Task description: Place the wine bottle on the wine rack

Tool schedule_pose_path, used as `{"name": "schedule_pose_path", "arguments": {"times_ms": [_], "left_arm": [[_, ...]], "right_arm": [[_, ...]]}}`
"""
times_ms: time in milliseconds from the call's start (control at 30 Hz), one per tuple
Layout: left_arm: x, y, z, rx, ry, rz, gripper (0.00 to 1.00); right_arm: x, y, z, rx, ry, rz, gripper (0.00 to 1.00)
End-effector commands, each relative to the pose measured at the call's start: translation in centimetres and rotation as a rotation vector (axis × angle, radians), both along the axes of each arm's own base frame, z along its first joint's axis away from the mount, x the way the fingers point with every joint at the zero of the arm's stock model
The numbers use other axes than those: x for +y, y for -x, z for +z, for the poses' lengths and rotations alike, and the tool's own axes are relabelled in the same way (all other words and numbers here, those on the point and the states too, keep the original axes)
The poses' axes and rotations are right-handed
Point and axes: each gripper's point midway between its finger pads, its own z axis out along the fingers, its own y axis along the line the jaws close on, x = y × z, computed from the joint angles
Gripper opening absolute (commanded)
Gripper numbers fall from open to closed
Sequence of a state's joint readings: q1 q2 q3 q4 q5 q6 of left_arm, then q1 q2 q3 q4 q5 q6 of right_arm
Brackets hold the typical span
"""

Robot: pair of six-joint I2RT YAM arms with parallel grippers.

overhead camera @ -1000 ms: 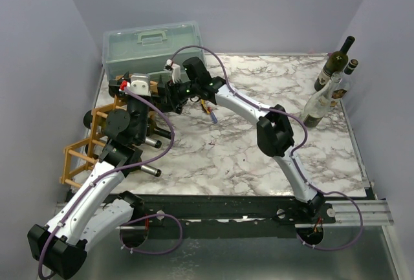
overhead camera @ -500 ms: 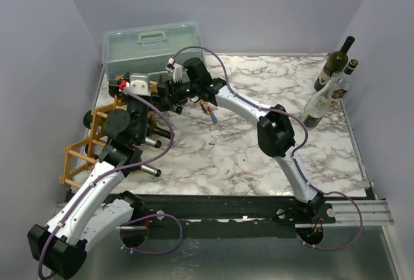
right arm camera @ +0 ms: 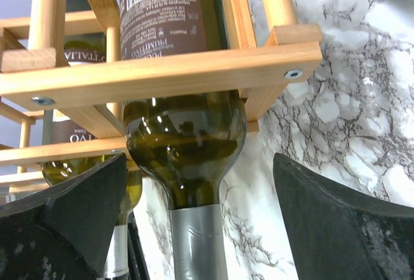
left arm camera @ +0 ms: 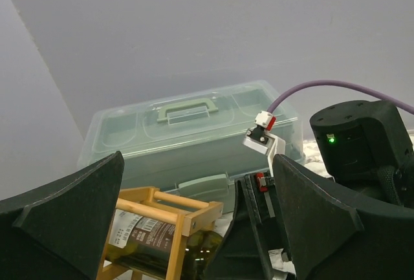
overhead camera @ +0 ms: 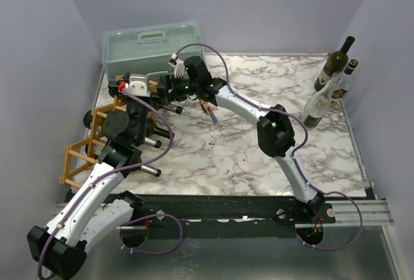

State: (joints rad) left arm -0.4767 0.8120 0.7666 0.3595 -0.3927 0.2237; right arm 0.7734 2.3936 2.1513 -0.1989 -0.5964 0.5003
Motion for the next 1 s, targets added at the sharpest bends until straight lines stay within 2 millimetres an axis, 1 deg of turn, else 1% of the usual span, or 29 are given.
{"name": "schedule_pose_path", "arguments": {"times_ms": [0,200,367,467,500,600,667,833,967], "left_arm": [[0.1,0.3,0.5,-0.026,0.023,-0.012,0.98],[0.2,0.4,0.7,-0.031,0.025,-0.010,0.98],[0.2,0.4,0.6,-0.028,0.027,-0.006,0.98],[0.3,0.4,0.6,-0.028,0.028,-0.005,0.98],[0.3,0.4,0.7,-0.029,0.027,-0.006,0.98],[0.2,0.4,0.6,-0.027,0.028,-0.007,0.98],[0.3,0.4,0.6,-0.028,0.030,-0.006,0.98],[0.3,0.2,0.5,-0.024,0.032,-0.005,0.98],[0.3,0.2,0.6,-0.025,0.035,-0.006,0.98]], "right_arm": [[0.8,-1.0,2.7,-0.032,-0.069,-0.073,0.97],[1.4,-2.1,3.7,-0.026,-0.121,-0.128,0.97],[2.3,-2.1,4.2,-0.012,-0.201,-0.110,0.97],[2.9,-2.3,4.2,0.008,-0.229,-0.100,0.96],[3.0,-2.3,4.2,0.014,-0.237,-0.099,0.95],[3.4,-2.6,4.2,0.019,-0.253,-0.103,0.89],[3.5,-3.0,4.1,0.015,-0.257,-0.121,0.86],[3.5,-4.5,3.7,-0.007,-0.257,-0.175,0.84],[3.5,-6.1,4.0,-0.026,-0.265,-0.206,0.82]]}}
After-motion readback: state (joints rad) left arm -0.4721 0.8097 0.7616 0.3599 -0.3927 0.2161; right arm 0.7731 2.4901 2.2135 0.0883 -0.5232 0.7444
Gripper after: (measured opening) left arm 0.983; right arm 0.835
